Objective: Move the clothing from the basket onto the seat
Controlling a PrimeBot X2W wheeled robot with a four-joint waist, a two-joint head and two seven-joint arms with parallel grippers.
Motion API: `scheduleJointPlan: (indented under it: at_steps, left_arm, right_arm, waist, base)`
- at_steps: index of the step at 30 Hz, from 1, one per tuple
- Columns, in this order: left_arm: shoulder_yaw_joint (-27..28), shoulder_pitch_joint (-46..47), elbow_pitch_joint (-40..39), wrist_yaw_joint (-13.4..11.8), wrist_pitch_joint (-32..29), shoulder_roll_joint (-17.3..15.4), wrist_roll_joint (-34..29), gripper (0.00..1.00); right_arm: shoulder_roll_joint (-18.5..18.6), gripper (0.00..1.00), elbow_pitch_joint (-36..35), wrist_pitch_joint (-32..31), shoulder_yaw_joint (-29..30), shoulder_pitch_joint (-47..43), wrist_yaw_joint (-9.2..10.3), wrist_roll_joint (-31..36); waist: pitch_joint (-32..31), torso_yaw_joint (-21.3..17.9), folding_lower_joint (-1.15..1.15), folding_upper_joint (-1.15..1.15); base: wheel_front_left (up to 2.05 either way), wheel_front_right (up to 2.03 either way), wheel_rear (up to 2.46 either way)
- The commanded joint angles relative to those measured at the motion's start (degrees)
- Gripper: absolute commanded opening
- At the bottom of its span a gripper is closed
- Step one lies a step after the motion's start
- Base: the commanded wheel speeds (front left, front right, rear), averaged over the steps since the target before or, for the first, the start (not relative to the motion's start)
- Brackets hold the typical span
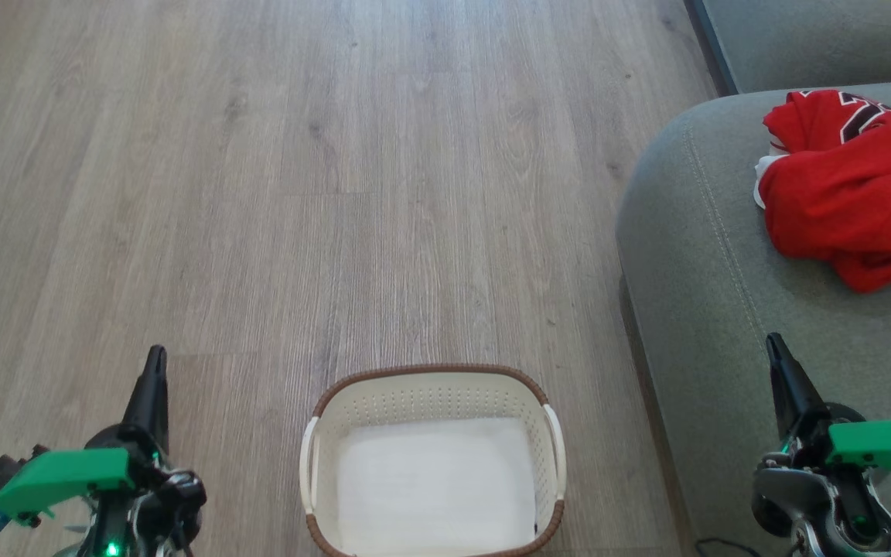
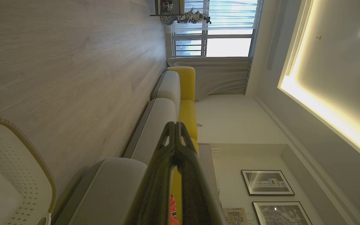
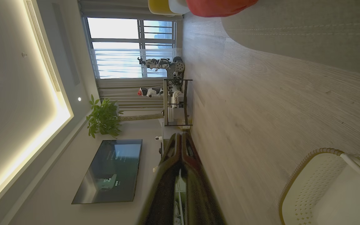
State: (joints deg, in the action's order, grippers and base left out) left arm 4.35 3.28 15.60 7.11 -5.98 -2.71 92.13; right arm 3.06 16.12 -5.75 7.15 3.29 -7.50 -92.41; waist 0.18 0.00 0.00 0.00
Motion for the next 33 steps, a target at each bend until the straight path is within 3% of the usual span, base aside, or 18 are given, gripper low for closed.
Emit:
scheduleJointPlan:
  at_steps: [1, 33]
  left_arm:
    - [2.06, 2.91, -1.54, 0.37, -0.42, -0.29, 0.13, 0.00]
    - [2.13, 2.91, -1.54, 0.37, -0.47, -0.24, 0.07, 0.00]
  right_arm:
    - [0.10, 0.00, -2.11, -0.45, -0.98, 2.86, 0.01, -0.04]
    - [0.00, 0.00, -2.10, -0.58, -0.82, 2.88, 0.01, 0.09]
  waist:
    - [0.00, 0.00, 0.00, 0.00]
    - [0.00, 0.00, 0.00, 0.00]
  base:
    - [0.00, 0.00, 0.00]
    - [0.00, 0.00, 0.00]
